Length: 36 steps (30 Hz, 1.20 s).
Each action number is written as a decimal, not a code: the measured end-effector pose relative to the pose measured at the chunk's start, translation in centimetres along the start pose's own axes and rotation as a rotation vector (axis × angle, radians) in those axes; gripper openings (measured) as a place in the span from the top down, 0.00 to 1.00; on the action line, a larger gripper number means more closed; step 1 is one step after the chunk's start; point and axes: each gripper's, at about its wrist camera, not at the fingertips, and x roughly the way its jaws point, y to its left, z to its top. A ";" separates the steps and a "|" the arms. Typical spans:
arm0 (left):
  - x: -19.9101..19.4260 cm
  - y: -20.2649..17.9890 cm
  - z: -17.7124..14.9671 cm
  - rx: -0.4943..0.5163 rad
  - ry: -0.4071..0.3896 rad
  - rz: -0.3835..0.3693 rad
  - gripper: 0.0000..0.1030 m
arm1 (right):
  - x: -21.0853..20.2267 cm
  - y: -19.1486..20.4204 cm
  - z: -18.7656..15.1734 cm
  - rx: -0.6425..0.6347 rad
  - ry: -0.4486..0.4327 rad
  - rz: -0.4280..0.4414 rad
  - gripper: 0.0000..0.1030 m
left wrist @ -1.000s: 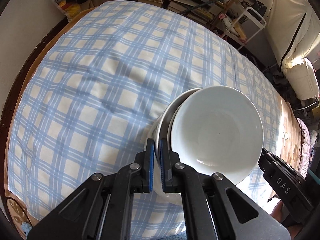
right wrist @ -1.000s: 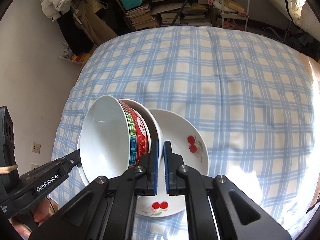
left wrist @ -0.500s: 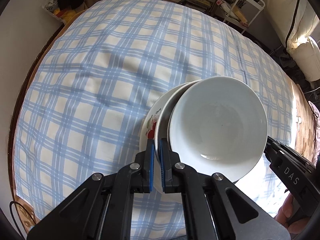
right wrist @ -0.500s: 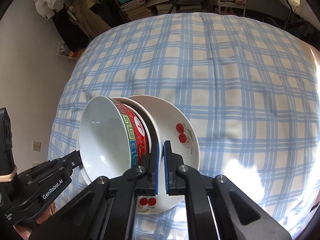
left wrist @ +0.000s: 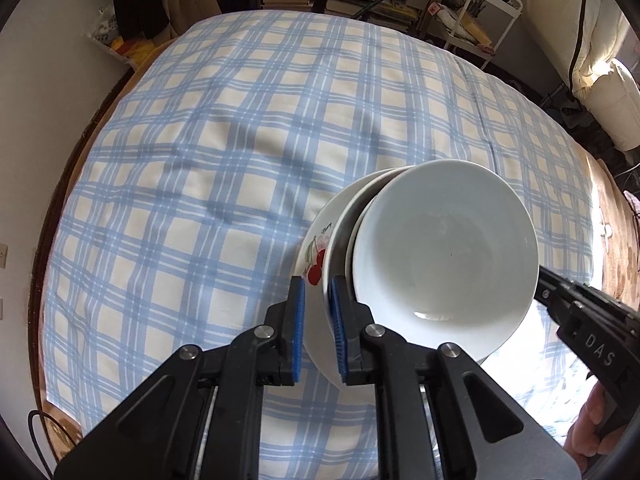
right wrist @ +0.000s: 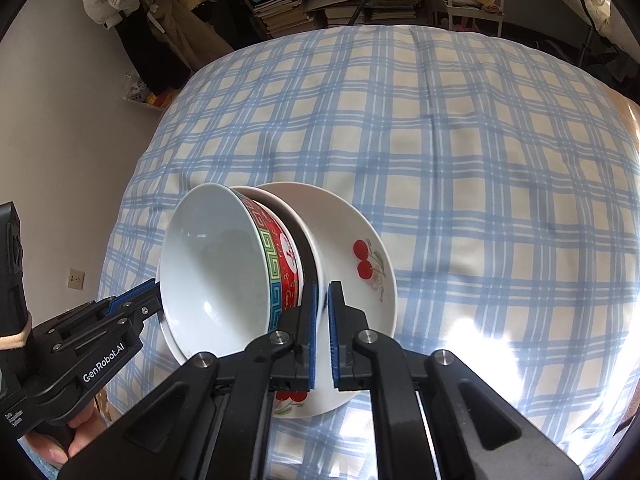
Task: Organize plates and bowls
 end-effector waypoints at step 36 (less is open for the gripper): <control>-19.4 1.9 -11.1 0.012 -0.632 0.322 0.03 | -17.9 2.1 -8.4 -0.294 -0.634 0.006 0.00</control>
